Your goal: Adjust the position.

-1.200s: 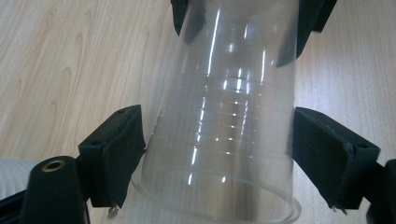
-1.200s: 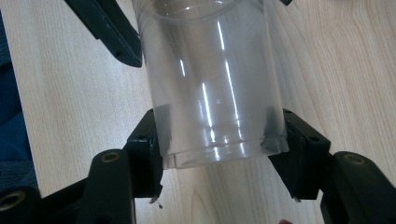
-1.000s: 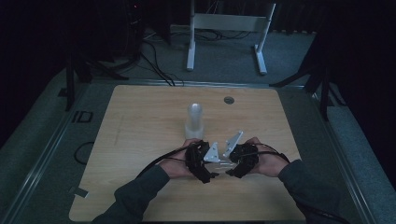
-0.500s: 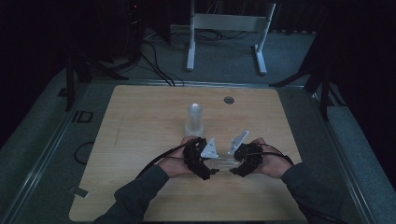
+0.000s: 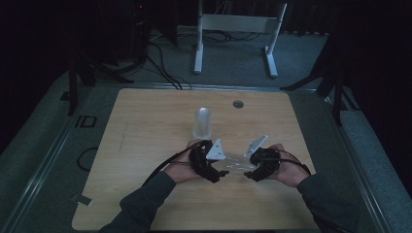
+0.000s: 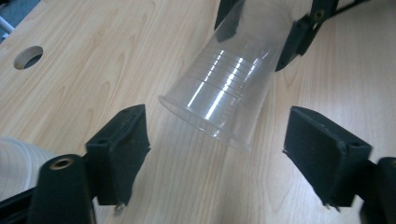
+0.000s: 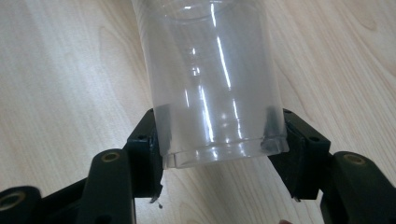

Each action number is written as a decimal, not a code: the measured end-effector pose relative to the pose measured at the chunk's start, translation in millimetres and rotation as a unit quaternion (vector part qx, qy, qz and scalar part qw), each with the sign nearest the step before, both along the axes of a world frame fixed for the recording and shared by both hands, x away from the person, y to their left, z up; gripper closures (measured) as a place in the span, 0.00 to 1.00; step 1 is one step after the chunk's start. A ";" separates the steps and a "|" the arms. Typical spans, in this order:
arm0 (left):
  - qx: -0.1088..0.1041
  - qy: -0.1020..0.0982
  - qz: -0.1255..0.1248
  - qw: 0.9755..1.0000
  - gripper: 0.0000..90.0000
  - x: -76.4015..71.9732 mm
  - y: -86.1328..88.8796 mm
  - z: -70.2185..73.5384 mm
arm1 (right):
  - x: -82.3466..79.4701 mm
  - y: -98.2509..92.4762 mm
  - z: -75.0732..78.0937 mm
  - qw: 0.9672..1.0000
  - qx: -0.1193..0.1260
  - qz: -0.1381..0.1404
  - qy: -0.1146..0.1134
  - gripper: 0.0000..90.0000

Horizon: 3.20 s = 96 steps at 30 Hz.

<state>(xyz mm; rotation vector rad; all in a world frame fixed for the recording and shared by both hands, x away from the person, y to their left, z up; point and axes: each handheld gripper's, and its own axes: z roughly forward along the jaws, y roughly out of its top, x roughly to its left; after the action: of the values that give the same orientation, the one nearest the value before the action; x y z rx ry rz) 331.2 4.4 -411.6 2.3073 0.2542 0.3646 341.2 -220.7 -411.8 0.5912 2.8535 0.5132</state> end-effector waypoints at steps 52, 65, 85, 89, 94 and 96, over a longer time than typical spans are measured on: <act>-0.070 0.008 0.143 0.987 0.27 16.8 -0.7 4.6 | -4.9 -25.6 -25.3 0.975 0.061 -0.198 -0.083 0.46; -0.073 0.006 0.144 0.987 0.27 15.8 -4.6 3.9 | -7.4 -25.3 -33.6 0.963 0.084 -0.235 -0.105 0.46; -0.078 0.005 0.151 0.985 0.27 17.2 -6.8 4.1 | -1.4 -34.7 -34.6 0.926 0.126 -0.332 -0.129 0.46; -0.079 0.005 0.153 0.985 0.27 17.4 -7.7 3.6 | 0.5 -35.4 -35.0 0.919 0.135 -0.346 -0.132 0.46; -0.081 0.005 0.154 0.985 0.27 17.7 -8.1 3.9 | 1.3 -37.0 -36.2 0.909 0.147 -0.365 -0.140 0.46; -0.082 0.006 0.154 0.985 0.27 17.6 -8.5 3.8 | 1.5 -38.6 -36.2 0.903 0.155 -0.375 -0.144 0.46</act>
<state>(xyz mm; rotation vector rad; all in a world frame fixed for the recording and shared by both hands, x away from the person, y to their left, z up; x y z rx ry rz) 348.8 -4.1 -407.8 2.1097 0.6287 0.4661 342.7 -259.3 -447.9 1.4359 2.0436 0.8133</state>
